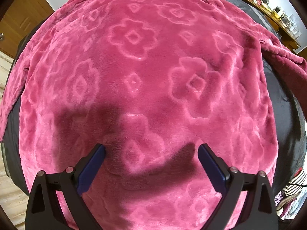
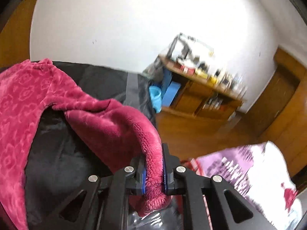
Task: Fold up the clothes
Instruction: 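Lift the held sleeve with the right gripper and carry it across the robe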
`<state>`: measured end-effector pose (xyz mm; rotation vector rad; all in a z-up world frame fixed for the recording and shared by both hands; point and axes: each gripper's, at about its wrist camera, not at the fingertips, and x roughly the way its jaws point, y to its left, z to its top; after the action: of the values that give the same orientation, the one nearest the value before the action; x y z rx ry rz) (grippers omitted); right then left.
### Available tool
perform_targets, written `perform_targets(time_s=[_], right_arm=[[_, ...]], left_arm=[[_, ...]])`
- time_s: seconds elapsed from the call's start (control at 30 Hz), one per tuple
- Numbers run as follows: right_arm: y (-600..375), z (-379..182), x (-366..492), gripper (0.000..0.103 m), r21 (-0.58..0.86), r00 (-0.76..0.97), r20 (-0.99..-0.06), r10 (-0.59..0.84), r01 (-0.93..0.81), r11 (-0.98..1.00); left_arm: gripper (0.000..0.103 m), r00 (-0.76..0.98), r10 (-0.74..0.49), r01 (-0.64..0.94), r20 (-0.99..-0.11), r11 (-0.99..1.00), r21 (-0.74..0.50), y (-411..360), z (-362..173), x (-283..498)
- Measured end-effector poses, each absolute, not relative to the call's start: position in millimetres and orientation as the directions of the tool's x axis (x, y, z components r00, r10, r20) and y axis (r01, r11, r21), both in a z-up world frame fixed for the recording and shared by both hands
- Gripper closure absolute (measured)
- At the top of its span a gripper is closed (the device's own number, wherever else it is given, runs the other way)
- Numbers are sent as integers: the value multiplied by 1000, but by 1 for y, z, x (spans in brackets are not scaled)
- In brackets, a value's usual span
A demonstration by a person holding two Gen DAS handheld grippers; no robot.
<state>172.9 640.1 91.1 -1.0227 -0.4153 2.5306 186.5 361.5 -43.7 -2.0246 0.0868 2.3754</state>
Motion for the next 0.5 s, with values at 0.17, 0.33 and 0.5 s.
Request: perform_targets(time_s=[0.17, 0.33, 0.5], right_arm=[[603, 107, 180, 90, -554, -735, -453, 505, -212, -805], [598, 105, 172, 90, -582, -734, -442, 516, -203, -788], [606, 112, 156, 90, -600, -732, -392, 558, -257, -758]], left_arm=[[4, -161, -14, -35, -987, -999, 20, 356, -42, 185], [4, -164, -2, -29, -987, -1000, 7, 355, -40, 184], [4, -166, 9, -23, -986, -1000, -5, 354, -37, 183]])
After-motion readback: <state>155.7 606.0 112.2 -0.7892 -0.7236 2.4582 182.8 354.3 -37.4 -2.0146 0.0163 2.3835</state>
